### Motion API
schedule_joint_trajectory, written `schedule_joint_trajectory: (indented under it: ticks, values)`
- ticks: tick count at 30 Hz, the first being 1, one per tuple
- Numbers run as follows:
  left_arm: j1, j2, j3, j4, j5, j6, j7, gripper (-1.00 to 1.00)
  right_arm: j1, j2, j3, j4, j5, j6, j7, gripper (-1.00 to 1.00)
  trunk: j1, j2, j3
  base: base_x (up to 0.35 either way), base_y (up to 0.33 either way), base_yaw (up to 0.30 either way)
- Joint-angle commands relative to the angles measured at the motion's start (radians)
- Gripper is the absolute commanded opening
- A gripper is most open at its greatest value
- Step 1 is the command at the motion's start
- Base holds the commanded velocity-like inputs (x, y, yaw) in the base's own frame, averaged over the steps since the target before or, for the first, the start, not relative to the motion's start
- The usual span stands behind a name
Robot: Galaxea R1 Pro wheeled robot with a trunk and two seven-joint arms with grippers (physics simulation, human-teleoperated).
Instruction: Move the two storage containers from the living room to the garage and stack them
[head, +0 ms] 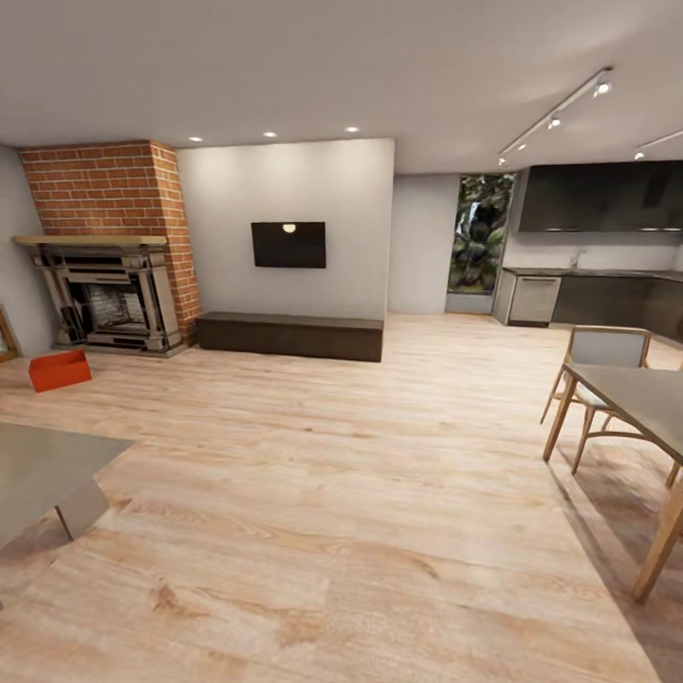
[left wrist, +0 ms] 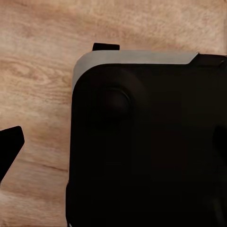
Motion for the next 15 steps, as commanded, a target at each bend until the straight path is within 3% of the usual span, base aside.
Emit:
schedule_joint_trajectory:
  ticks: [1, 15]
  values:
    - [0.000, 0.000, 0.000, 0.000, 0.008, -0.002, 0.000, 1.00, -0.001, 0.001, 0.008, 0.003, -0.008, -0.005, 0.000, 1.00, 0.001, 0.000, -0.001, 0.321, 0.000, 0.170]
    - [-0.001, 0.000, 0.000, 0.000, 0.007, -0.002, 0.000, 1.00, -0.001, -0.002, 0.007, 0.003, -0.009, -0.005, 0.000, 1.00, 0.001, 0.000, -0.001, 0.321, 0.000, 0.234]
